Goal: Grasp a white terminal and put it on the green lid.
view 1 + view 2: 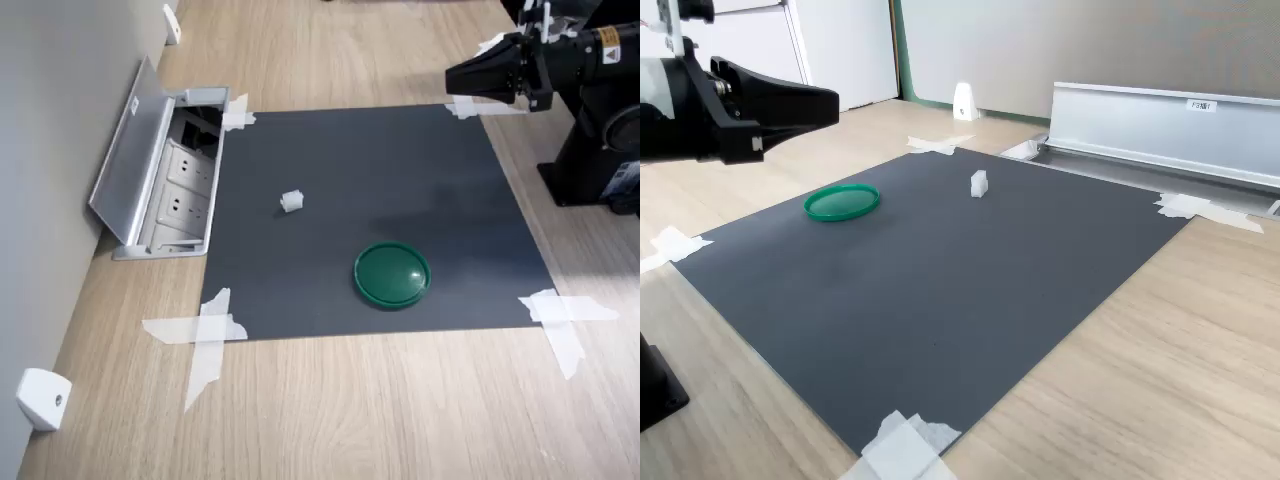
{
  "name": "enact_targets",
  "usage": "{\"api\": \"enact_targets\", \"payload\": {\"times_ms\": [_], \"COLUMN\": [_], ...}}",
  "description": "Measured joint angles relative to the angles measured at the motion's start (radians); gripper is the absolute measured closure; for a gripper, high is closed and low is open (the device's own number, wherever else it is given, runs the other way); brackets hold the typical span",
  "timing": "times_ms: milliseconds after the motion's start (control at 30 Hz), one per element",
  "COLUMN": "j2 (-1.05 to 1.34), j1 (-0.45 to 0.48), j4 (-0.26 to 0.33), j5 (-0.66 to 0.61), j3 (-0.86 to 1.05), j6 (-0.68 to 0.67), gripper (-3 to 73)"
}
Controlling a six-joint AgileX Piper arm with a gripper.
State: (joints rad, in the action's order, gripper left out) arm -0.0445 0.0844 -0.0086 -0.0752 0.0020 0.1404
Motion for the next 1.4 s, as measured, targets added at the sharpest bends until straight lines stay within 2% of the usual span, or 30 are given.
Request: {"api": "enact_targets", "payload": {"times_ms": [1100, 1200, 1300, 1400], "j2": [0.000, -0.003, -0.038, -0.114], "j1": [0.000, 0.000, 0.000, 0.000], "j4": [0.000, 0.019, 0.056, 0.066], "j5": [0.000, -0.004, -0.054, -0.145], "j3": [0.000, 0.000, -0.002, -0.037], "j6": [0.000, 0.000, 0.000, 0.000], "gripper": [70.4, 70.4, 70.4, 70.4]}}
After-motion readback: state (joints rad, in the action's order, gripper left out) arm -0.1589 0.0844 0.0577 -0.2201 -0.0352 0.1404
